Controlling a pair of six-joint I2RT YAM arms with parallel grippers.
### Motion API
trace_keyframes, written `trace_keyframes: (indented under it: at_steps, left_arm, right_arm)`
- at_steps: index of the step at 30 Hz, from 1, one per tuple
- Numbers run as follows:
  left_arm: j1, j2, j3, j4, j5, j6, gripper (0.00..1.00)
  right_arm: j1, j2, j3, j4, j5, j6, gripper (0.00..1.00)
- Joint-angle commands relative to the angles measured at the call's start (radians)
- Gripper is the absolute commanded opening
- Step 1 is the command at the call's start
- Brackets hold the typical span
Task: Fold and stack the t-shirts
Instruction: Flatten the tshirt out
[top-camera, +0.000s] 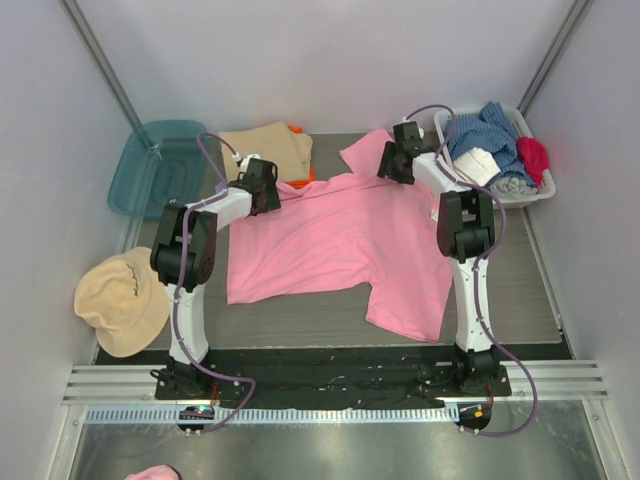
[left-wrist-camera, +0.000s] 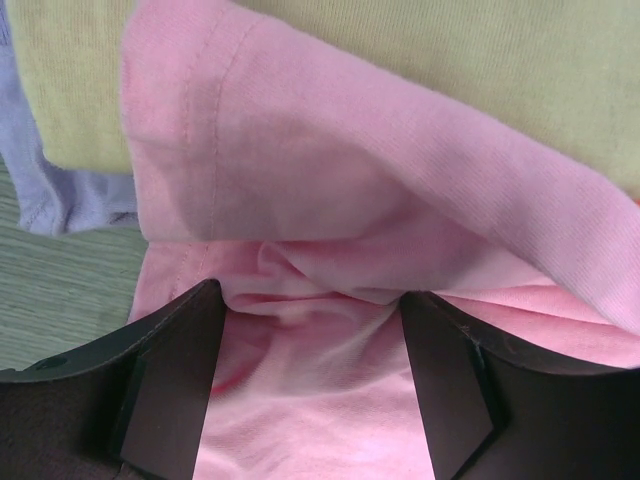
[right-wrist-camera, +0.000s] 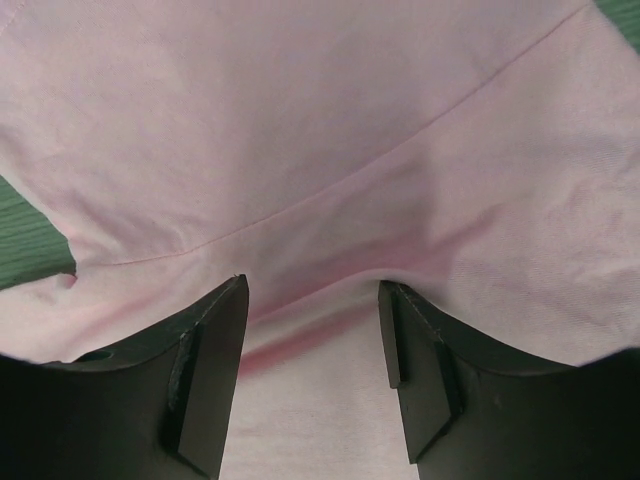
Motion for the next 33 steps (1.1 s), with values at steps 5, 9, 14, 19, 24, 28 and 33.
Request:
trace_keyframes:
  at_steps: [5, 9, 14, 19, 24, 28, 33]
  left_arm:
    - [0.025, 0.016, 0.064, -0.024, -0.004, 0.006, 0.75]
    - [0.025, -0.086, 0.076, -0.017, 0.024, -0.012, 0.76]
    - [0.025, -0.271, 0.09, -0.02, 0.041, -0.023, 0.82]
    - [0.024, -0.513, -0.018, -0.057, 0.042, -0.057, 0.85]
    - [0.016, -0.754, -0.324, -0.05, 0.087, -0.156, 0.85]
    - [-0.014, -0.955, -0.503, -0.072, 0.101, -0.192, 0.85]
    - [-0.027, -1.106, -0.637, -0.144, 0.111, -0.216, 0.84]
  right_arm:
    - [-0.026, -0.01, 0.064, -0.042, -0.046, -0.058, 0.64]
    - [-0.026, -0.17, -0.014, -0.009, -0.039, -0.062, 0.64]
    - [-0.026, -0.403, -0.173, -0.011, 0.007, -0.036, 0.65]
    - [-0.014, -0.644, -0.364, -0.108, 0.087, 0.031, 0.82]
    - [0.016, -0.897, -0.769, -0.137, 0.165, 0.187, 0.86]
    - [0.095, -1.131, -1.049, -0.199, 0.263, 0.326, 0.84]
    - [0.306, -1.271, -1.165, -0.329, 0.423, 0.548, 0.83]
